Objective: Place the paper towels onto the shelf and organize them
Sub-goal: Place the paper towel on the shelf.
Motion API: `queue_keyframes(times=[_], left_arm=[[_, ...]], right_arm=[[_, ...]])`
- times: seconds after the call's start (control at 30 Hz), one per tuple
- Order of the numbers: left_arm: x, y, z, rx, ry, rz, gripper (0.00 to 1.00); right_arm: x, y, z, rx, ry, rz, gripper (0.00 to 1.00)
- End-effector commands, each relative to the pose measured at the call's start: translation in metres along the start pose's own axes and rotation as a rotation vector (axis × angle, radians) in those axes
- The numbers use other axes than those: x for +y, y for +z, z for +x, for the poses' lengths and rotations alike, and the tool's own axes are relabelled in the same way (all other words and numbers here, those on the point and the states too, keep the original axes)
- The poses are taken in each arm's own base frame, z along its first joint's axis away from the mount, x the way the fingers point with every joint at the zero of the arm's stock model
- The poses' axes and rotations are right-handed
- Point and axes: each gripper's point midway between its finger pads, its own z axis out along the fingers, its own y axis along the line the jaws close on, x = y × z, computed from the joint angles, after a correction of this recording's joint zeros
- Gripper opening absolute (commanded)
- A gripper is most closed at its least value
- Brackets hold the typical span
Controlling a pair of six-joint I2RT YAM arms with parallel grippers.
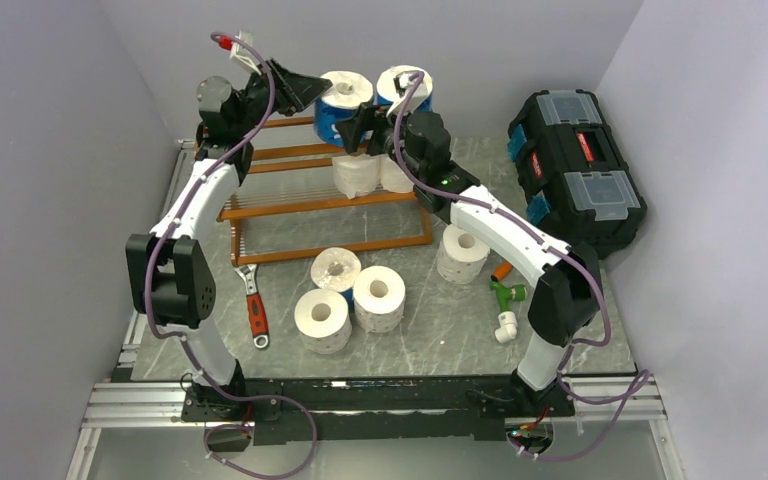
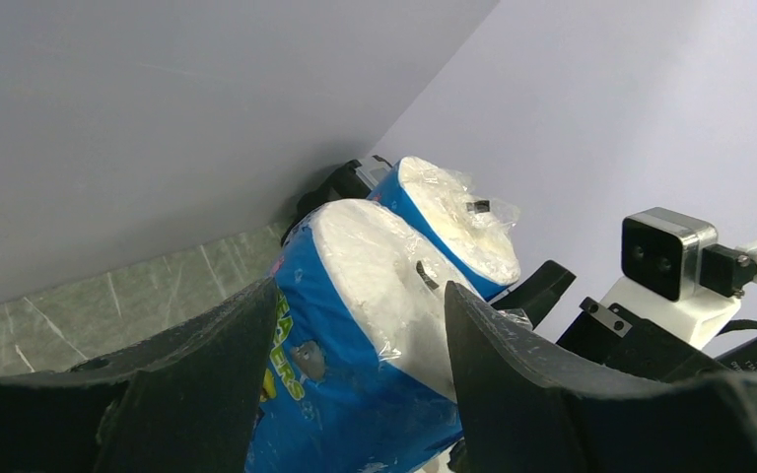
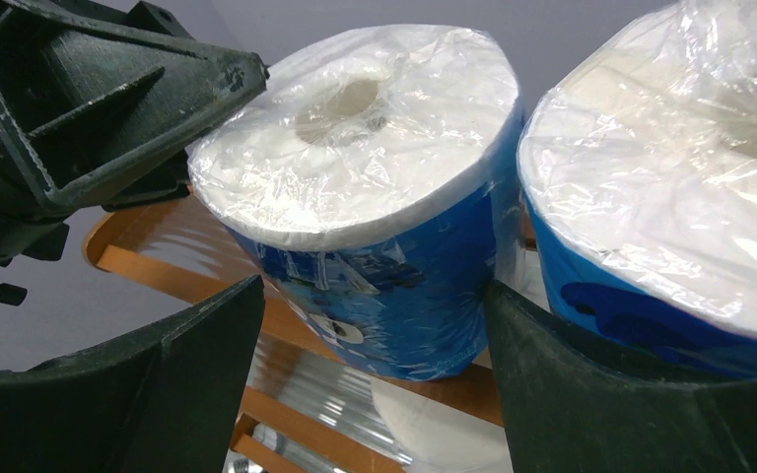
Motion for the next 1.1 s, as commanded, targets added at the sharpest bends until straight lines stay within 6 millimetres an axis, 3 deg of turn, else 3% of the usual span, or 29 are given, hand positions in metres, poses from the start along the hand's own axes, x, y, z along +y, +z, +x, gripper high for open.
queue_keyframes(times=[0.0, 0.33, 0.83, 1.07], left_arm=[[-0.016, 0.0, 0.003, 0.014, 0.014, 0.069, 0.68], [-0.001, -0.01, -0.002, -0.003, 0.014, 0.013, 0.78], [-0.005, -0.028, -0.025, -0.079, 0.059, -0.057, 0.91], [-0.019, -0.046, -0.038, -0.148, 0.083, -0.096, 0.92]], right_arm=[[0.018, 0.003, -0.035, -0.099, -0.023, -0.035, 0.83], [0.02, -0.003, -0.046, -0.117, -0.017, -0.031, 0.89], [0.036, -0.031, -0.079, -0.162, -0.003, -0.076, 0.94], [0.044, -0.071, -0.107, -0.227, 0.002, -0.094, 0.95]])
